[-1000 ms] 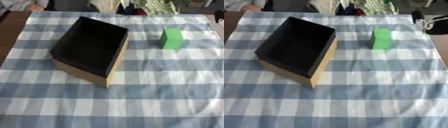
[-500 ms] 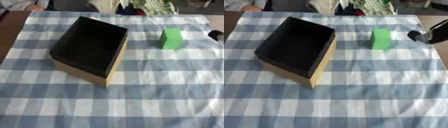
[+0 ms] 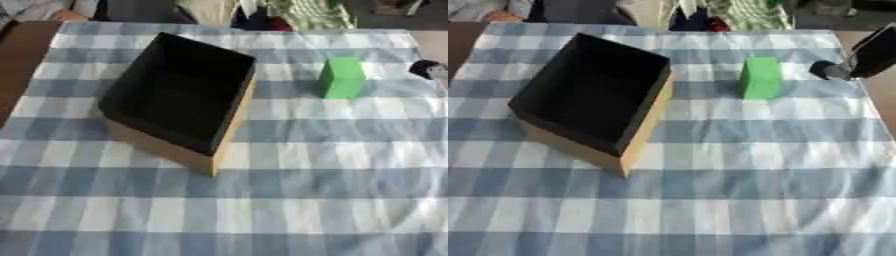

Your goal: Pick up objects on the table and place them in the box.

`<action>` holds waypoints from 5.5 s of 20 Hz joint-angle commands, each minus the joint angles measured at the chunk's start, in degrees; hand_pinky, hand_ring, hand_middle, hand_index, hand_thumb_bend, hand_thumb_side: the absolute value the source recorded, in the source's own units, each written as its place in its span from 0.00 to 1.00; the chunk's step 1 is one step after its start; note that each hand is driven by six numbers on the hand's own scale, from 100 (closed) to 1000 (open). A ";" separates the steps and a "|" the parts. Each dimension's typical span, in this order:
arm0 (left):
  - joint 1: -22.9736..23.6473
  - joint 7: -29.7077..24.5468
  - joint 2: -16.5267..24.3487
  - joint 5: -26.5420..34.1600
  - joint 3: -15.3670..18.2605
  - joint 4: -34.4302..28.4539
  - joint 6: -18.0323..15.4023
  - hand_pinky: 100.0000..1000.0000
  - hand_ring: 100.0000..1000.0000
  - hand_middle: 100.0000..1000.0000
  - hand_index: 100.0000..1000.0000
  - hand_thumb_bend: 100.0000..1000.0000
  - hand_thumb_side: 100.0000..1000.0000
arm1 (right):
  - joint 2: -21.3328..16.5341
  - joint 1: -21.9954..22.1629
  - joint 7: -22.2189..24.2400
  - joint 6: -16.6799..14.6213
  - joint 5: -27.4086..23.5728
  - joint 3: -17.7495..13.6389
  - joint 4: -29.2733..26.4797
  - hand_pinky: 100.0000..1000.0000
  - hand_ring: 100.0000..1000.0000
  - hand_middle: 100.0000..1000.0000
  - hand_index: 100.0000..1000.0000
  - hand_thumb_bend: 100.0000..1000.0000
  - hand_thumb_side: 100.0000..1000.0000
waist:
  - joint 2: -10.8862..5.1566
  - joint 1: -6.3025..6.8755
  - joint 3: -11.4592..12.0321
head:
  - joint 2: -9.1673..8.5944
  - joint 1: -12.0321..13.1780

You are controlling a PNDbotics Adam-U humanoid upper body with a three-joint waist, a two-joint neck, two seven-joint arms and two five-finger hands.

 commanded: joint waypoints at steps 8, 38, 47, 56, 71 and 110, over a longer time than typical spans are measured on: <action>-0.76 -0.48 1.28 0.35 -0.15 -0.82 0.05 0.62 0.68 0.59 0.76 0.15 0.42 | 1.22 -5.50 3.21 -0.72 4.82 4.75 5.99 1.00 1.00 0.92 0.99 0.39 0.00 | -0.72 -0.03 0.36 | -0.98 -0.50; -0.96 -0.82 0.70 0.95 -0.28 -0.82 0.48 0.62 0.68 0.59 0.76 0.14 0.42 | 15.73 -20.26 4.52 -6.68 16.89 12.18 35.01 1.00 1.00 0.92 0.98 0.40 0.16 | 0.02 0.14 1.23 | -1.70 -1.87; -1.02 -1.06 0.26 1.18 -0.41 -0.82 0.64 0.62 0.68 0.59 0.75 0.13 0.43 | 18.27 -21.37 2.16 -6.19 19.91 11.25 39.98 1.00 1.00 0.92 0.98 0.41 0.20 | 0.47 0.17 1.58 | -2.12 -2.00; -0.98 -1.09 0.07 1.35 -0.43 -0.82 0.76 0.62 0.68 0.59 0.75 0.12 0.43 | 19.72 -22.07 0.86 -6.43 21.92 10.58 43.49 1.00 1.00 0.92 0.98 0.41 0.19 | 1.27 0.02 2.20 | -2.47 -2.24; -0.83 -1.35 0.10 1.53 -0.47 -0.82 0.96 0.62 0.68 0.58 0.75 0.11 0.44 | 19.67 -22.68 0.32 -4.36 18.70 10.23 40.80 0.96 0.93 0.55 0.64 0.07 0.00 | 1.62 0.00 2.27 | -1.83 -1.95; -2.73 -2.46 -0.22 2.04 -1.26 -0.82 0.70 0.62 0.68 0.58 0.75 0.11 0.43 | 36.78 -34.00 3.49 -0.63 12.32 15.24 28.64 0.87 0.80 0.58 0.67 0.00 0.00 | -0.91 -0.50 3.57 | -1.50 -5.91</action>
